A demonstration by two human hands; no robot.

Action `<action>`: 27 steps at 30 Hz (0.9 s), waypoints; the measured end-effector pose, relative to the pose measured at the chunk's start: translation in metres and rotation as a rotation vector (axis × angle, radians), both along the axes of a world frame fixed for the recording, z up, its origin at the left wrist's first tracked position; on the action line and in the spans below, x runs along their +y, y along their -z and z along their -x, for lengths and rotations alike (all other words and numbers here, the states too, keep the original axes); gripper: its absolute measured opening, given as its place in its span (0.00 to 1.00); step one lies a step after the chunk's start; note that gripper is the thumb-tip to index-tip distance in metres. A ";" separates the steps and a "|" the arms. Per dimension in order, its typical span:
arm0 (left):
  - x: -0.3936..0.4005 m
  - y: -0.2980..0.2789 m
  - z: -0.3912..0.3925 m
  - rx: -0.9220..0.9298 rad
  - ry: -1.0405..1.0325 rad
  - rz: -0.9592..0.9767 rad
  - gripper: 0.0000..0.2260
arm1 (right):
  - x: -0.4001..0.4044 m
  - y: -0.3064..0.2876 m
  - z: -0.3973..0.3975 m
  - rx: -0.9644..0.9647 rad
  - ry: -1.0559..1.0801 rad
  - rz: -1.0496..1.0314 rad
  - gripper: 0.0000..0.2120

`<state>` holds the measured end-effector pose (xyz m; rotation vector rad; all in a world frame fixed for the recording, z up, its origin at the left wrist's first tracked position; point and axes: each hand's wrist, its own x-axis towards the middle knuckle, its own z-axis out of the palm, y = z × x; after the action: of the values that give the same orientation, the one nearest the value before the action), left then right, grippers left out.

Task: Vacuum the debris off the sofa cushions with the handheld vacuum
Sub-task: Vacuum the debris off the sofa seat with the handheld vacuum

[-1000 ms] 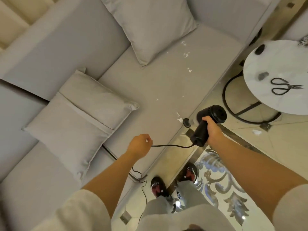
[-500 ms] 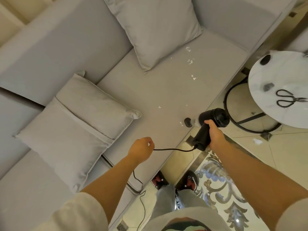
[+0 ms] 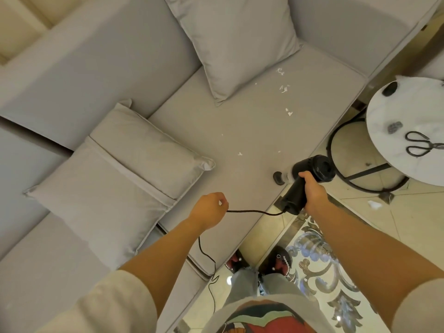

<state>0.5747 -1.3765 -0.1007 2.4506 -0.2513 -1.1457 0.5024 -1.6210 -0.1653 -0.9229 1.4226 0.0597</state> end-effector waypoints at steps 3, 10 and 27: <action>0.004 0.000 -0.003 0.010 0.009 -0.002 0.12 | 0.002 -0.004 -0.006 -0.016 -0.010 -0.014 0.20; 0.001 -0.012 -0.014 0.015 0.040 0.009 0.13 | -0.001 -0.028 -0.020 -0.017 -0.113 -0.019 0.19; -0.096 -0.037 -0.038 0.028 -0.034 -0.034 0.13 | -0.114 -0.060 -0.094 -0.084 -0.452 0.071 0.18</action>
<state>0.6129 -1.4725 -0.0632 2.4570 -0.1820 -1.1785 0.5968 -1.7349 -0.1049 -1.2778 1.1226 0.3052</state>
